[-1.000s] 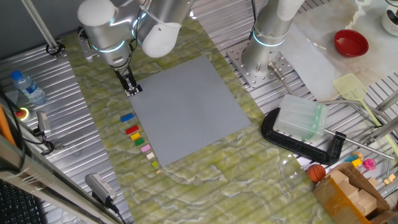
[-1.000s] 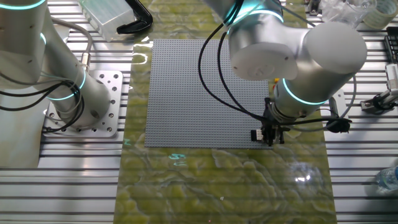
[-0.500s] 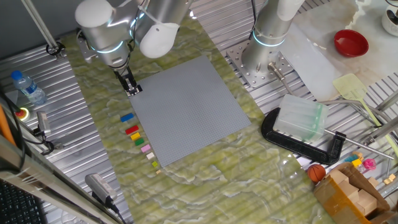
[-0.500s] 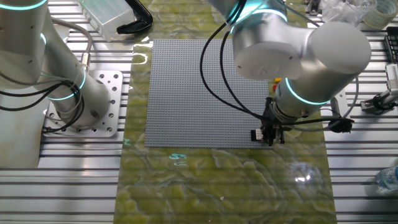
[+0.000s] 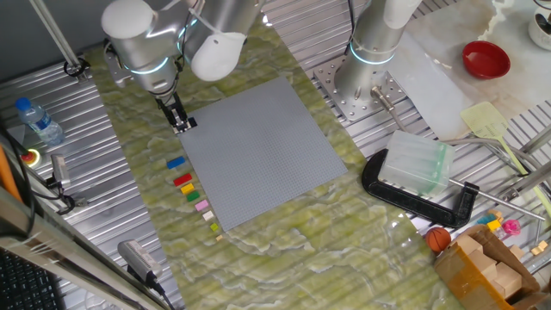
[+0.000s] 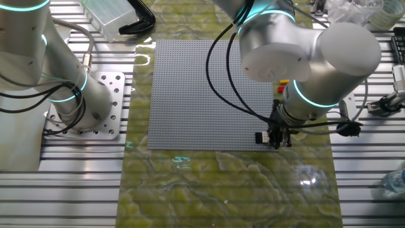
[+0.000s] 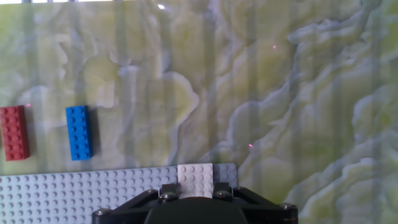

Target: Build with small Lego blocks

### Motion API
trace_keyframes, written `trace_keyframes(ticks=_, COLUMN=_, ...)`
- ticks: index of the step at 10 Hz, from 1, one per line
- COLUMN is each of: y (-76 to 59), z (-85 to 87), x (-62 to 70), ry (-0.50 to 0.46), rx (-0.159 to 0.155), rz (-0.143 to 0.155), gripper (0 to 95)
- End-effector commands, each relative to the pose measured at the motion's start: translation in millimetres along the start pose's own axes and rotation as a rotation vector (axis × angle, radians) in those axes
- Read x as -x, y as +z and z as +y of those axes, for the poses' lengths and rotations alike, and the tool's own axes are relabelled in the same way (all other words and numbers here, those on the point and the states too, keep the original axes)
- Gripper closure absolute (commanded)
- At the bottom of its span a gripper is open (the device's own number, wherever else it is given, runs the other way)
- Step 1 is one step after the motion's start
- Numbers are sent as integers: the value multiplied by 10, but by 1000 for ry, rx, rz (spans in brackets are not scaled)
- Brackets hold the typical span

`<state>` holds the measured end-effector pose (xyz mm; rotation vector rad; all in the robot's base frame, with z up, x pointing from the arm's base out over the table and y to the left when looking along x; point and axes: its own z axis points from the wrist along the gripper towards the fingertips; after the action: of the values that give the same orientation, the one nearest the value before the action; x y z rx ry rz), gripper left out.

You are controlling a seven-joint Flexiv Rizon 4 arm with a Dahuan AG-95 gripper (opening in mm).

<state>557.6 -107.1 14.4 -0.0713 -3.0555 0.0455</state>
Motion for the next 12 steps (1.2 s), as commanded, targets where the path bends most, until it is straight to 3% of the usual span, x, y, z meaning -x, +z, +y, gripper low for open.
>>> trace_keyframes(ticks=1, y=72, z=-11, x=21, ry=6, rx=29, rz=7, gripper=950)
trace_keyframes(ticks=5, y=64, z=-10, x=9, ry=-4, rx=26, rz=19, gripper=950)
trace_keyframes(ticks=8, y=-15, z=0, x=-13, ry=-9, rx=27, rz=34, gripper=950)
trace_keyframes(ticks=12, y=6, z=19, x=-6, ry=-12, rx=25, rz=49, gripper=950)
